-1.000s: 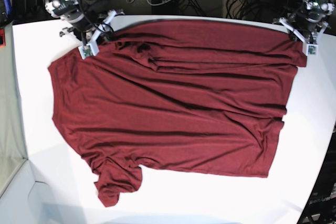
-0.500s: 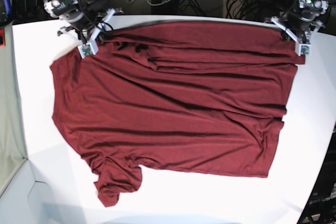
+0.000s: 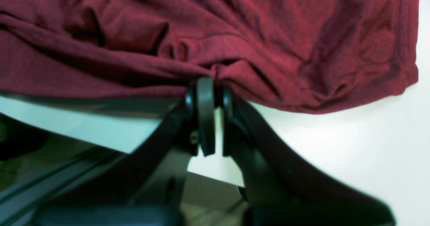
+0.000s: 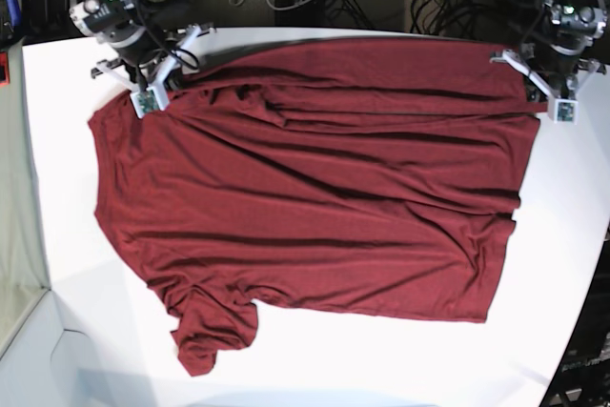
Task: Layout the t-shirt on the table in an organized manner, then fold the t-shirt properly
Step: 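Hold the shirt edge with both grippers and pull it taut, then drag the held shirt edge with both grippers away from the table border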
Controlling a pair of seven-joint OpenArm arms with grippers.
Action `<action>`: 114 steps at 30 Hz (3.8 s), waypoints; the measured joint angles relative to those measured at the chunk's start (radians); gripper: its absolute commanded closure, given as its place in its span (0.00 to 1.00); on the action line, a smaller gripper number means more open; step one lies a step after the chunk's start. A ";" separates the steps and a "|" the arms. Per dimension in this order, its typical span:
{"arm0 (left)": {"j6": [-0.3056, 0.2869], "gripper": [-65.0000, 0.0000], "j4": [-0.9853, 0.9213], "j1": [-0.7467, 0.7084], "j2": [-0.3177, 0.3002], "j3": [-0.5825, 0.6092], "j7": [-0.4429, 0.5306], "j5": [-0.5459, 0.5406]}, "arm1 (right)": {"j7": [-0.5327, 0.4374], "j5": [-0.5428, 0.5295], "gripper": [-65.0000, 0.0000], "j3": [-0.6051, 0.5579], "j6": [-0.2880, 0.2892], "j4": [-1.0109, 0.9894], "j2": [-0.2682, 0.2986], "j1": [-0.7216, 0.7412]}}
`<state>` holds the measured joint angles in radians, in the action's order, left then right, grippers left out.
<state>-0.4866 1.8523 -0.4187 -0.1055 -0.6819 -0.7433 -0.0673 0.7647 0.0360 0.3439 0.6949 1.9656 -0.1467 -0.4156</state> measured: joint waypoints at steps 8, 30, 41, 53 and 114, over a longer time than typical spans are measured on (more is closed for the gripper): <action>0.002 0.48 -0.045 -0.063 -0.006 -0.033 -0.003 0.054 | 0.003 0.000 1.00 -0.005 0.000 0.000 0.000 -0.001; 0.003 0.41 -0.312 0.039 -0.045 -0.070 0.100 -0.022 | 0.003 0.000 1.00 -0.006 0.000 0.000 0.002 0.000; -0.011 1.00 -0.388 0.053 -0.040 -0.069 0.227 -0.036 | 0.002 0.000 1.00 -0.007 0.000 0.000 0.002 0.002; 0.005 1.00 -0.277 0.038 -0.007 -0.067 0.128 0.029 | 0.002 0.000 1.00 -0.002 0.000 0.000 0.002 0.010; 0.010 0.50 -0.364 0.514 -0.060 0.312 -0.323 0.176 | 0.012 0.001 1.00 0.008 0.000 -0.164 0.116 0.300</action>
<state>-0.4763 1.4887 0.0952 -0.1658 -0.3695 -1.0660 0.1085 0.7765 0.0368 0.3523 0.6952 1.8015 -0.0307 -0.1154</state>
